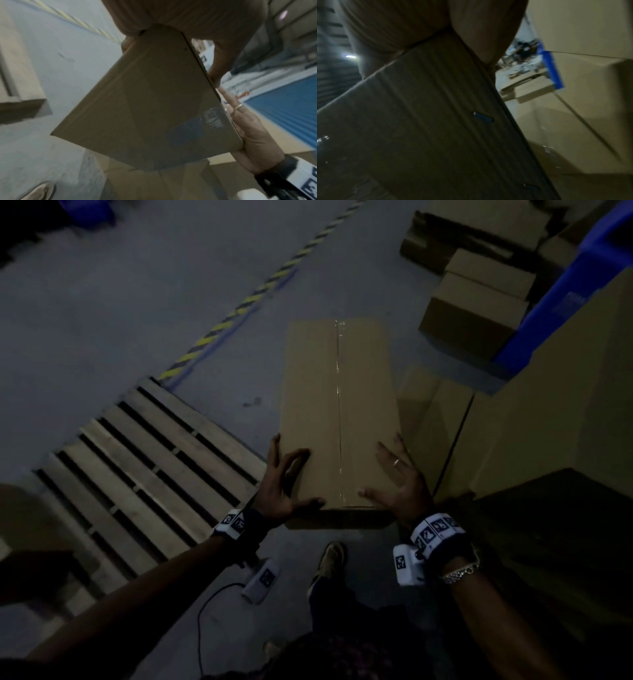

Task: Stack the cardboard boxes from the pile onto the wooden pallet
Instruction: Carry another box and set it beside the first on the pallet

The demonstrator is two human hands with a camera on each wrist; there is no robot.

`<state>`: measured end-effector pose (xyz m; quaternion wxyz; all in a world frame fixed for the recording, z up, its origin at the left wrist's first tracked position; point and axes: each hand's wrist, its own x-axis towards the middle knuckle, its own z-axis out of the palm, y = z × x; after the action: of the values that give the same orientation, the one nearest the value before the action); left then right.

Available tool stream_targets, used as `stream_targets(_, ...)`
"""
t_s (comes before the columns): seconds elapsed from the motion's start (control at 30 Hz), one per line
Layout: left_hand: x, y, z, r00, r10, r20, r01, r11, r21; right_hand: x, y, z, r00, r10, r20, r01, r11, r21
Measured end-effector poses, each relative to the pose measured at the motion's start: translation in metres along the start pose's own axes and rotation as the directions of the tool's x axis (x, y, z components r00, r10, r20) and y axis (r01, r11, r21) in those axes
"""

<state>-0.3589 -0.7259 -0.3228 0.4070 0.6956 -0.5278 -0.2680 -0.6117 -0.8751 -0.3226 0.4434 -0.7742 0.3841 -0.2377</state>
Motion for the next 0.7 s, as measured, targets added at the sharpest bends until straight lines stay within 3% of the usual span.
stream_targets(0.4,-0.165,0.024,-0.084,0.944,-0.049,-0.325,0.060,0.998,0.024,-0.053,-0.121,0.060,0.948,-0.203,0.243,0.210,0.978,0.000)
stream_targets(0.53,-0.196,0.022,-0.108,0.918,-0.032,-0.396,0.041,0.999,0.014,-0.056,-0.148,0.084,0.916,-0.257,0.307,0.270,0.963,0.000)
stream_targets(0.7,-0.215,0.018,-0.134,0.882,-0.096,-0.462,0.131,0.990,0.046,-0.039,-0.172,0.113,0.877,-0.297,0.378,0.302,0.952,0.047)
